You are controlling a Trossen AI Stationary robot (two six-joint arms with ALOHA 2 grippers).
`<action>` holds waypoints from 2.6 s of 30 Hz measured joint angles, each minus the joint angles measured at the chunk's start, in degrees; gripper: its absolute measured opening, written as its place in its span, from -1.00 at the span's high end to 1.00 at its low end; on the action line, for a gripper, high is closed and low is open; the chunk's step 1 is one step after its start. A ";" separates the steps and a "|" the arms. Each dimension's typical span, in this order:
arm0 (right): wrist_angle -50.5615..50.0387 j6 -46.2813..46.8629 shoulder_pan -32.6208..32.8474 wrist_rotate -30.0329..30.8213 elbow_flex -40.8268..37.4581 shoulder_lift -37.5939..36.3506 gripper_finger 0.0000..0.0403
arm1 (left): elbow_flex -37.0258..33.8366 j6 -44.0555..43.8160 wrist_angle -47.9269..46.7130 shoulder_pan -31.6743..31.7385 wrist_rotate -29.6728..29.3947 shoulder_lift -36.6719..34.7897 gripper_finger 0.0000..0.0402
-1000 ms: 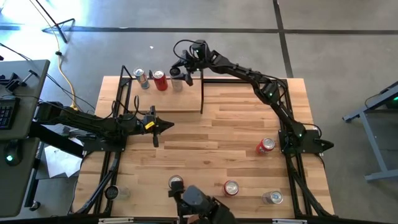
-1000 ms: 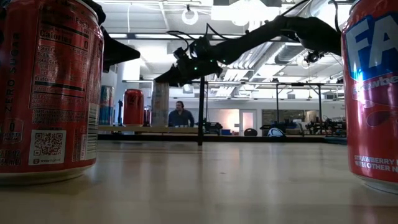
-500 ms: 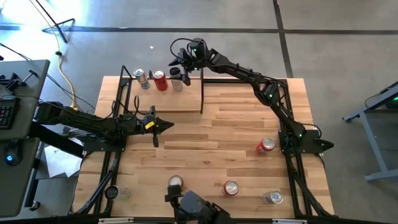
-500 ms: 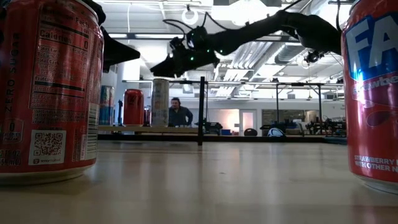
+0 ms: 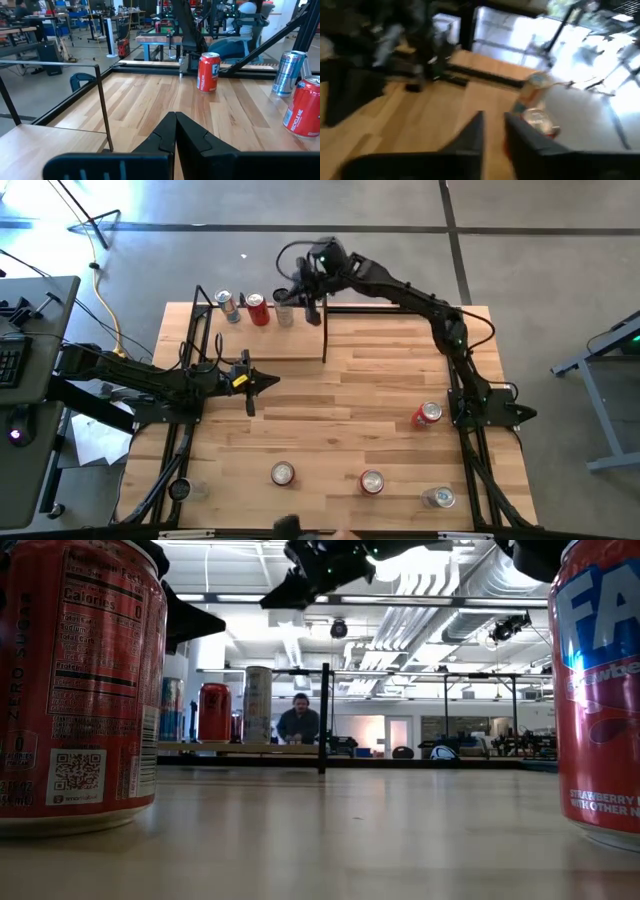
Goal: Place canned beverage on shelf
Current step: Put the bottom red soda can on the shelf
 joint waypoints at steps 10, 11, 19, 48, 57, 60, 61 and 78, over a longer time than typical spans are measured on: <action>20.01 5.47 8.08 9.17 -17.94 -1.50 0.98 | 0.00 0.57 -0.33 0.00 0.00 0.00 1.00; 23.80 6.71 8.76 10.32 -20.86 -2.40 0.98 | 0.02 0.57 -0.34 0.00 0.00 0.00 1.00; 45.54 14.01 14.90 25.21 -49.99 -17.04 1.00 | 0.01 0.54 -0.87 -0.04 3.36 0.00 1.00; 15.46 61.29 66.24 81.41 -72.04 -40.87 1.00 | 2.69 2.56 -6.97 0.04 9.44 -9.57 1.00; 20.07 71.75 77.22 85.00 -71.99 -36.89 0.88 | 2.67 0.49 -14.22 0.02 9.49 -15.63 1.00; 24.29 71.05 78.97 84.55 -71.99 -34.12 0.64 | 2.67 -1.11 -14.95 -0.01 9.49 -15.58 1.00; 25.60 71.06 79.58 84.41 -71.99 -33.29 0.53 | 2.67 -1.63 -15.11 -0.02 9.49 -15.58 1.00; 25.13 76.08 83.30 84.97 -71.99 -28.46 -0.47 | 2.64 -3.52 -17.86 -0.04 9.38 -15.54 1.00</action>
